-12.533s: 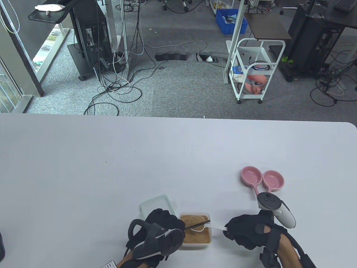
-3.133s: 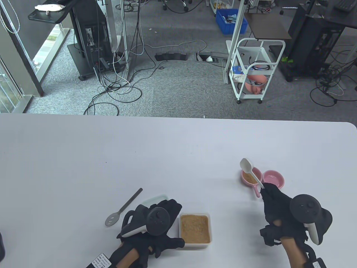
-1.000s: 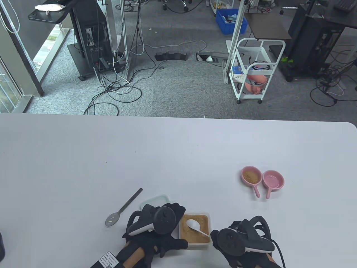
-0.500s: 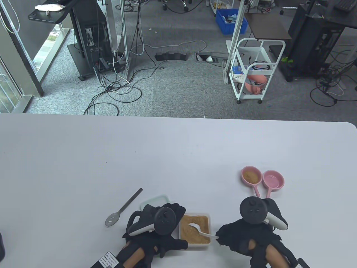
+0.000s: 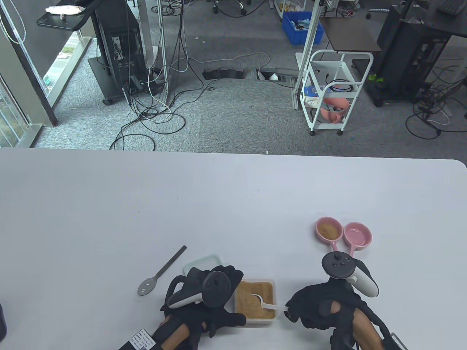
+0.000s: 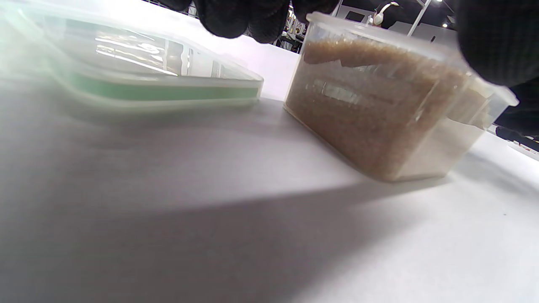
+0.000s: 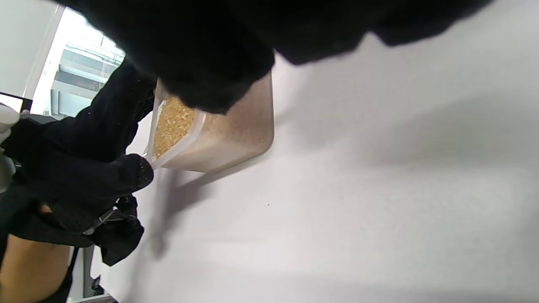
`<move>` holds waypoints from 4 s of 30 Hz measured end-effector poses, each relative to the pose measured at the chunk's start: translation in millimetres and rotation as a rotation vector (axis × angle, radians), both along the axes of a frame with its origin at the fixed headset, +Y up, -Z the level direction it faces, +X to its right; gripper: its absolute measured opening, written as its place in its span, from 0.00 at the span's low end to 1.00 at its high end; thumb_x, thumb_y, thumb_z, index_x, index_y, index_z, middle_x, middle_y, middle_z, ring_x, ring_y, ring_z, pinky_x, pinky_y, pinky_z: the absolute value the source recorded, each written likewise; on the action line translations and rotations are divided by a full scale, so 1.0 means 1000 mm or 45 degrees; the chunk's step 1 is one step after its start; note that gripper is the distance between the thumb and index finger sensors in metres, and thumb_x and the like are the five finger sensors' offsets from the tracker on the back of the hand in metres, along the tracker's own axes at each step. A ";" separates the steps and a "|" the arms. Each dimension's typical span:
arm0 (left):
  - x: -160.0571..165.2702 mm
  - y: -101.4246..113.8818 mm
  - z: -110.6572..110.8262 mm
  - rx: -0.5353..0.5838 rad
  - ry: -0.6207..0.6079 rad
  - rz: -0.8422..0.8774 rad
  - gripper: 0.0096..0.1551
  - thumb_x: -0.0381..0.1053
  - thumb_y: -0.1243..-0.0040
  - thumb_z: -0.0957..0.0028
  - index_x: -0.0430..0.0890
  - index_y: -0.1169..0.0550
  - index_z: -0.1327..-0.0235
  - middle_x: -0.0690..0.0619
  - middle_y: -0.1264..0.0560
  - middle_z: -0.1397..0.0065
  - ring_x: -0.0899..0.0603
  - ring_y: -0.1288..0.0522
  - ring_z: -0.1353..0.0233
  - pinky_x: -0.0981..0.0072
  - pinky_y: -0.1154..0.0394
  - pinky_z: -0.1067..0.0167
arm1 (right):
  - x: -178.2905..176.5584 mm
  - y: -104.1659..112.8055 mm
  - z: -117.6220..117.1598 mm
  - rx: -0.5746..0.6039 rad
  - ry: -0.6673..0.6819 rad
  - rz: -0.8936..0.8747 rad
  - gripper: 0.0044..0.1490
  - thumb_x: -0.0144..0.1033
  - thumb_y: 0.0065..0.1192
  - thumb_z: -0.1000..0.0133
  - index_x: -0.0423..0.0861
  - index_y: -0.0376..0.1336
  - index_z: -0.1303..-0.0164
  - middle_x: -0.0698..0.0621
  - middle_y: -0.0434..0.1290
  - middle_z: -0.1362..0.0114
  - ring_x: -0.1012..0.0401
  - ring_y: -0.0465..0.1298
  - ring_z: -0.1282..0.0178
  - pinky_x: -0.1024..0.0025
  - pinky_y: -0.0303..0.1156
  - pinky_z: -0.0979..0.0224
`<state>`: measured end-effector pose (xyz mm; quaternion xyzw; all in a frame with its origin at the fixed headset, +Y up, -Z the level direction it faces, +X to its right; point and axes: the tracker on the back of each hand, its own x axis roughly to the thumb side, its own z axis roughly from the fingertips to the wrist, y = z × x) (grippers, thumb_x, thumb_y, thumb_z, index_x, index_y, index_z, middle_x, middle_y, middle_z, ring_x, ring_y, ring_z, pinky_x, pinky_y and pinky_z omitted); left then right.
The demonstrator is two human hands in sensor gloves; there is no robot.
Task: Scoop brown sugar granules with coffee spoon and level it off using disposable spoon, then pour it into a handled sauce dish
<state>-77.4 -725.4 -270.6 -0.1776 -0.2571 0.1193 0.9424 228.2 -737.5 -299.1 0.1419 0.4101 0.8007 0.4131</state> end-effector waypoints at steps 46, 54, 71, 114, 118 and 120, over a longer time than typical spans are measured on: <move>-0.002 -0.001 0.002 0.040 0.005 0.032 0.66 0.85 0.48 0.64 0.57 0.53 0.16 0.54 0.52 0.11 0.38 0.48 0.10 0.45 0.49 0.18 | 0.023 -0.016 -0.009 -0.149 -0.077 -0.179 0.27 0.46 0.64 0.45 0.43 0.76 0.45 0.56 0.83 0.67 0.59 0.79 0.81 0.55 0.76 0.57; -0.018 0.022 0.000 0.144 0.096 0.160 0.63 0.84 0.46 0.63 0.58 0.49 0.16 0.55 0.48 0.11 0.39 0.45 0.10 0.45 0.47 0.17 | 0.023 -0.015 -0.009 -0.150 -0.078 -0.190 0.27 0.46 0.64 0.45 0.43 0.76 0.45 0.56 0.83 0.67 0.59 0.79 0.81 0.55 0.76 0.57; -0.128 0.059 -0.022 0.470 0.811 -0.042 0.41 0.75 0.37 0.57 0.62 0.25 0.29 0.61 0.29 0.22 0.43 0.27 0.19 0.46 0.36 0.21 | 0.023 -0.014 -0.009 -0.154 -0.068 -0.241 0.27 0.46 0.64 0.45 0.42 0.76 0.45 0.55 0.83 0.67 0.59 0.79 0.80 0.54 0.76 0.56; -0.133 -0.007 -0.052 0.124 0.888 -0.469 0.24 0.67 0.30 0.56 0.62 0.15 0.48 0.63 0.19 0.37 0.46 0.19 0.32 0.46 0.31 0.25 | 0.022 -0.014 -0.008 -0.158 -0.058 -0.220 0.27 0.46 0.64 0.45 0.42 0.76 0.45 0.55 0.83 0.67 0.58 0.80 0.81 0.54 0.77 0.57; -0.131 -0.006 -0.051 0.156 0.862 -0.485 0.22 0.67 0.30 0.57 0.63 0.14 0.50 0.63 0.18 0.39 0.48 0.18 0.34 0.47 0.29 0.26 | 0.022 -0.014 -0.008 -0.161 -0.061 -0.224 0.27 0.46 0.64 0.45 0.42 0.76 0.45 0.55 0.83 0.67 0.58 0.80 0.81 0.54 0.77 0.57; -0.131 -0.003 -0.050 0.179 0.842 -0.467 0.22 0.67 0.30 0.57 0.63 0.13 0.51 0.63 0.17 0.41 0.49 0.16 0.35 0.48 0.28 0.27 | 0.023 -0.014 -0.008 -0.163 -0.063 -0.227 0.27 0.46 0.64 0.45 0.41 0.76 0.45 0.55 0.83 0.67 0.58 0.80 0.81 0.54 0.77 0.57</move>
